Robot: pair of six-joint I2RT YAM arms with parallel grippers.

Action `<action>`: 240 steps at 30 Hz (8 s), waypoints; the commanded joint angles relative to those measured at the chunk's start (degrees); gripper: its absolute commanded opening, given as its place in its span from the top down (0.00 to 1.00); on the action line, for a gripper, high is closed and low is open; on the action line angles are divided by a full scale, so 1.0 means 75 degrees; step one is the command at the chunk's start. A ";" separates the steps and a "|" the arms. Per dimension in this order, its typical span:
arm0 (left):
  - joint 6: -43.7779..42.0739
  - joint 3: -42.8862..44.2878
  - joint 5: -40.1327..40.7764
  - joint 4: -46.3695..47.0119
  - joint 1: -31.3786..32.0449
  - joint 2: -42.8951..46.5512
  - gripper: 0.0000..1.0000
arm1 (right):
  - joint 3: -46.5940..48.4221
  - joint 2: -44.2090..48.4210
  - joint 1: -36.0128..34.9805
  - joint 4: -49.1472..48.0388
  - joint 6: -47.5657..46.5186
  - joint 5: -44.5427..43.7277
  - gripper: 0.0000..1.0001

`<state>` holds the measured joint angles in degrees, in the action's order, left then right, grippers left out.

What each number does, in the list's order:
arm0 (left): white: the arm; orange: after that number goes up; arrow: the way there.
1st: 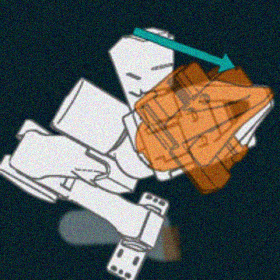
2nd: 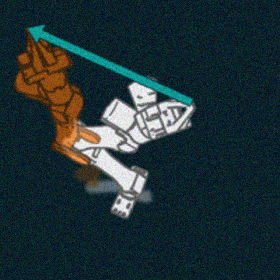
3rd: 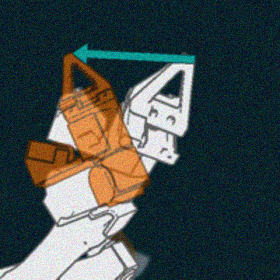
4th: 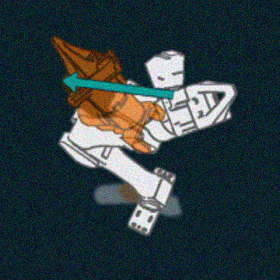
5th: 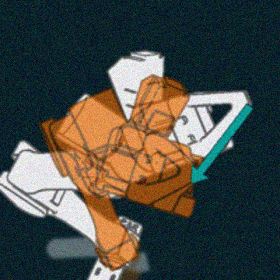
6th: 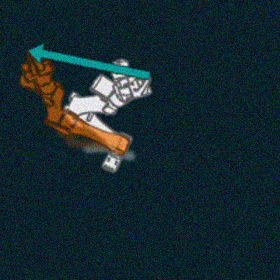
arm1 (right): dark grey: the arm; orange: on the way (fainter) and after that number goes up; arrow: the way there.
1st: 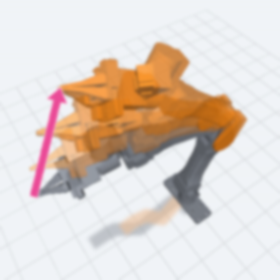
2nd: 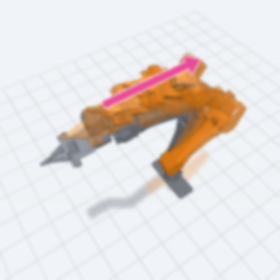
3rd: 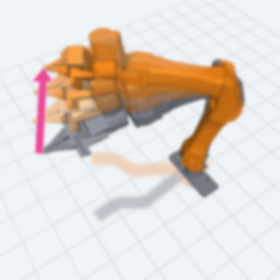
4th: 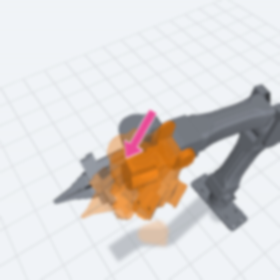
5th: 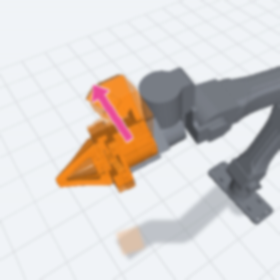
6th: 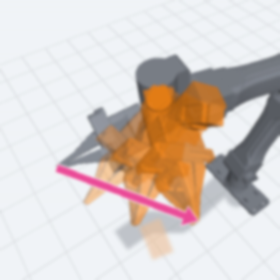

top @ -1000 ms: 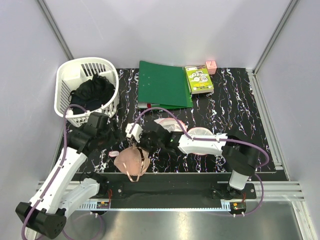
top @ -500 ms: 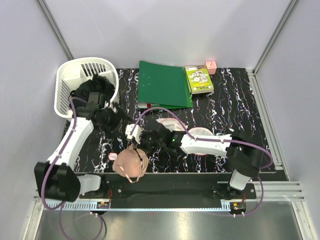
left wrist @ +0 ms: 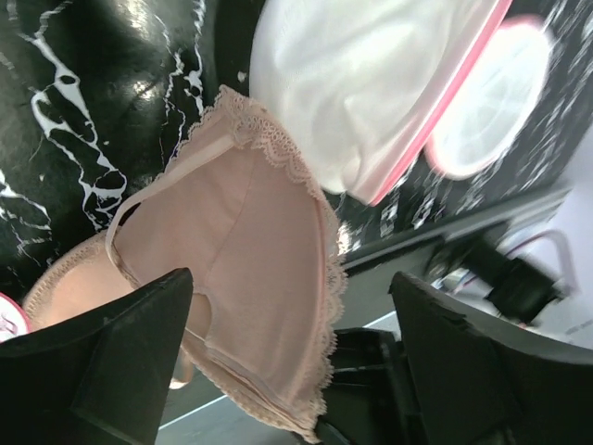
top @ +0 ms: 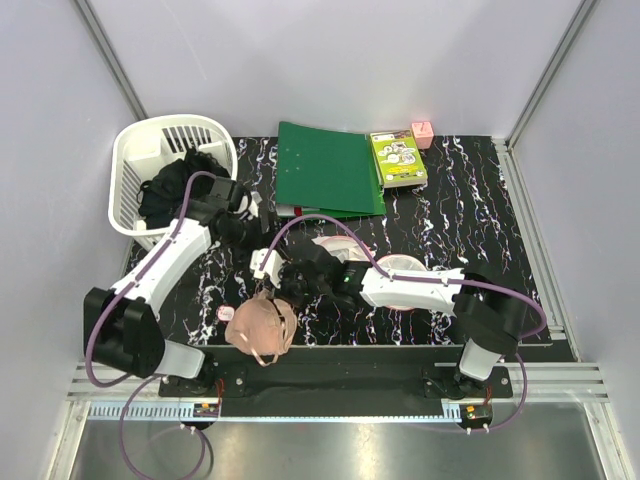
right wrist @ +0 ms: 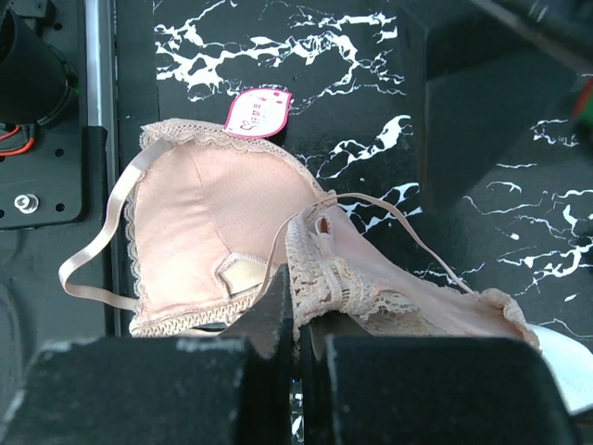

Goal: Place the bra in the laundry bag and zip it closed

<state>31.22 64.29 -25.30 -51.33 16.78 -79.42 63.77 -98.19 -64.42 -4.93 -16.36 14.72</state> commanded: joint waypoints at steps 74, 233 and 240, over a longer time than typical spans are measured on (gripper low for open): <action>1.1165 -0.4963 0.5236 -0.2578 0.2814 0.7987 1.00 | 0.1259 -0.1473 0.0563 0.2028 0.4361 0.2670 0.00; 0.3161 -0.3289 0.2891 -0.0796 0.0177 0.5374 0.54 | 0.1210 -0.1415 0.0176 0.2577 0.6653 -0.1375 0.94; 0.2541 -0.2339 0.3631 -0.0773 0.0072 0.4836 0.33 | 0.2852 -0.2164 0.0759 0.3915 0.3590 -0.2443 1.00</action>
<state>53.41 41.47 -2.83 -58.74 18.24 -40.77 79.42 -111.87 -62.48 19.79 27.22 4.99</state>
